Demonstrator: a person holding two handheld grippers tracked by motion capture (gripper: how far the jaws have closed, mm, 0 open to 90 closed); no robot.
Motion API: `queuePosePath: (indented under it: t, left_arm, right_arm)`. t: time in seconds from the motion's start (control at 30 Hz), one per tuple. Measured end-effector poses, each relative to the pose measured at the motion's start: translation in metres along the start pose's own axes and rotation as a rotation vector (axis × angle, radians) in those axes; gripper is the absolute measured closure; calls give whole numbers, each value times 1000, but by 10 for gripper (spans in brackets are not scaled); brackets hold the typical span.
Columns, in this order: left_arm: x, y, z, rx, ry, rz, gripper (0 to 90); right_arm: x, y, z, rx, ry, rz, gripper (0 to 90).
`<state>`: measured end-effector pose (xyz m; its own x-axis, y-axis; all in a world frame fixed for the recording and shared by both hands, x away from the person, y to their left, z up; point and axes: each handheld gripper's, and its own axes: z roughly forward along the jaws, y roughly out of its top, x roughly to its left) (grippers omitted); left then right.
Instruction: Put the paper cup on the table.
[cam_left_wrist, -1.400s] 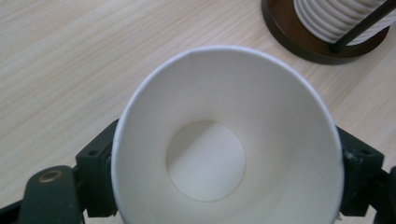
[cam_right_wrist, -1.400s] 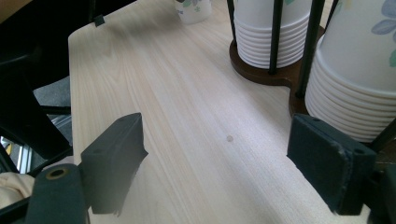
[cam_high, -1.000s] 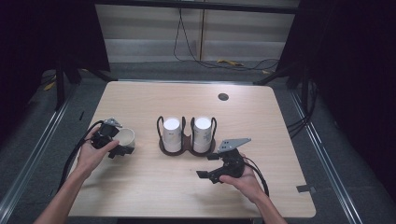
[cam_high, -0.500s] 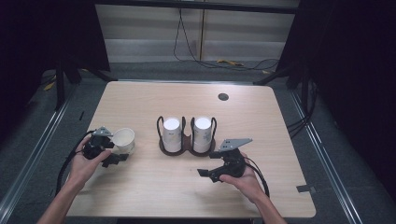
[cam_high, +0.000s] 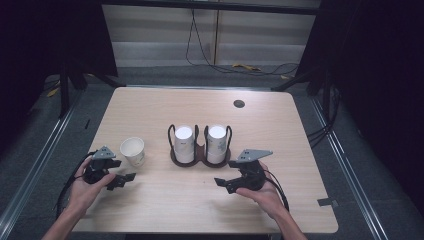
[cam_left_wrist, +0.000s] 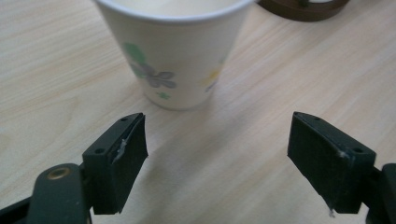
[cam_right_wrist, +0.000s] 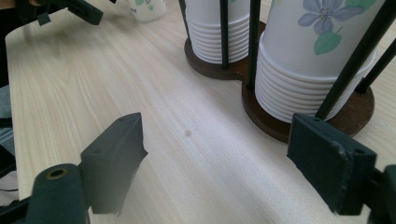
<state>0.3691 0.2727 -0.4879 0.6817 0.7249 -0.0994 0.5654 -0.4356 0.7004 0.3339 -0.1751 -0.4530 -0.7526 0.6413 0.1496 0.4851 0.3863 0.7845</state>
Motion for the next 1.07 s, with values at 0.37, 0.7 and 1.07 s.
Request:
queuePosePath:
  t: [0.37,0.7,1.07]
  left_arm:
    - [-37,4,-9,-118,-43,-39,233]
    - [-71,15,16,-108,-62,-44,231]
    - [-107,16,42,-84,-173,55,225]
  right_arm:
    - [3,-7,-13,-14,-56,49,192]
    - [15,-21,-23,-9,-98,95,208]
    - [26,-40,-2,24,-152,126,156]
